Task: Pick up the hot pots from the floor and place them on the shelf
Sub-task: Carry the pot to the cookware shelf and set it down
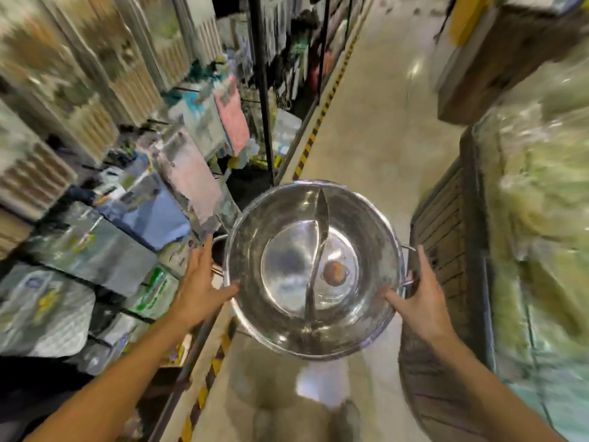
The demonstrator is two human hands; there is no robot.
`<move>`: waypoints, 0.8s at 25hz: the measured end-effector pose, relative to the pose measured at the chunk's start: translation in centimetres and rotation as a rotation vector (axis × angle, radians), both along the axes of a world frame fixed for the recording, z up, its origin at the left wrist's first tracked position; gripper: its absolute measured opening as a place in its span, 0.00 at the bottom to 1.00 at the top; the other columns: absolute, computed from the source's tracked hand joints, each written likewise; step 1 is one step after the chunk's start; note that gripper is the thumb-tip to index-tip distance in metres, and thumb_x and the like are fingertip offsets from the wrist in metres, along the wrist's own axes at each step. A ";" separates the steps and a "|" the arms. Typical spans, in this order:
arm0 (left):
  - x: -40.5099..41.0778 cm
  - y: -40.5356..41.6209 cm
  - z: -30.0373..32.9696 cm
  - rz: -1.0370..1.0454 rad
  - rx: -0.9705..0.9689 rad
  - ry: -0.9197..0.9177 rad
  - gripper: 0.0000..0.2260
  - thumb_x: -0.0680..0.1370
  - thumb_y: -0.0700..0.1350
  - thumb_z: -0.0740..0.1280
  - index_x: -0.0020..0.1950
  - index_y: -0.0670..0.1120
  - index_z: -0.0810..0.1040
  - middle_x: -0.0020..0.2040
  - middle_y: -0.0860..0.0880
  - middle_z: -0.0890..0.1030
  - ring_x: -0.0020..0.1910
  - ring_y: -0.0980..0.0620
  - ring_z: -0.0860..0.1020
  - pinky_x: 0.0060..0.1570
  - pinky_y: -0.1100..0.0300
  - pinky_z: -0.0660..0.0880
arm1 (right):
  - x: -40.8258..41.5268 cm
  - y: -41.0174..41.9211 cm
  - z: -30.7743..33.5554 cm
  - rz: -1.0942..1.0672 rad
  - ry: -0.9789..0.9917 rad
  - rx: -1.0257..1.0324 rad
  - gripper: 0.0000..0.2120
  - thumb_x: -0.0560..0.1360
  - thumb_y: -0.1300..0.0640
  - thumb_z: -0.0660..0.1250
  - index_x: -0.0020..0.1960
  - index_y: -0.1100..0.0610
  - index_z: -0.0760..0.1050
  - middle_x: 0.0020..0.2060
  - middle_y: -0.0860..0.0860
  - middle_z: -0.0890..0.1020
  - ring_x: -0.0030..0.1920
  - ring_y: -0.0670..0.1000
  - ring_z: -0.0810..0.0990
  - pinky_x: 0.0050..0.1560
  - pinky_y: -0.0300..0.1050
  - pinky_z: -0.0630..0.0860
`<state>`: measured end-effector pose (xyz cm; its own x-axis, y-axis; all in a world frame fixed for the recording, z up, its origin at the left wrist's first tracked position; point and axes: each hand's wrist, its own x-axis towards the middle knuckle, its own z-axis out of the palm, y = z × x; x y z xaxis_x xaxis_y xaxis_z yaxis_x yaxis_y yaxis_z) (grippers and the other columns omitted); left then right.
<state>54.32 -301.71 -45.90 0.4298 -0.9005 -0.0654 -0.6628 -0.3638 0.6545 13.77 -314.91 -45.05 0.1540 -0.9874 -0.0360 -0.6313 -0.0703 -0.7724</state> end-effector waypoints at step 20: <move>-10.7 26.6 7.4 0.641 -0.087 -0.066 0.48 0.69 0.62 0.74 0.77 0.68 0.42 0.53 0.57 0.64 0.51 0.63 0.70 0.46 0.67 0.72 | 7.2 1.7 2.9 0.741 -0.030 -0.083 0.52 0.66 0.41 0.78 0.81 0.44 0.52 0.43 0.45 0.76 0.40 0.49 0.76 0.34 0.41 0.69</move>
<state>43.64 -275.12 -38.54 0.8843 -0.4651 0.0412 -0.3717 -0.6477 0.6650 21.01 -313.17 -42.10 0.7800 -0.6239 0.0490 -0.3747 -0.5282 -0.7620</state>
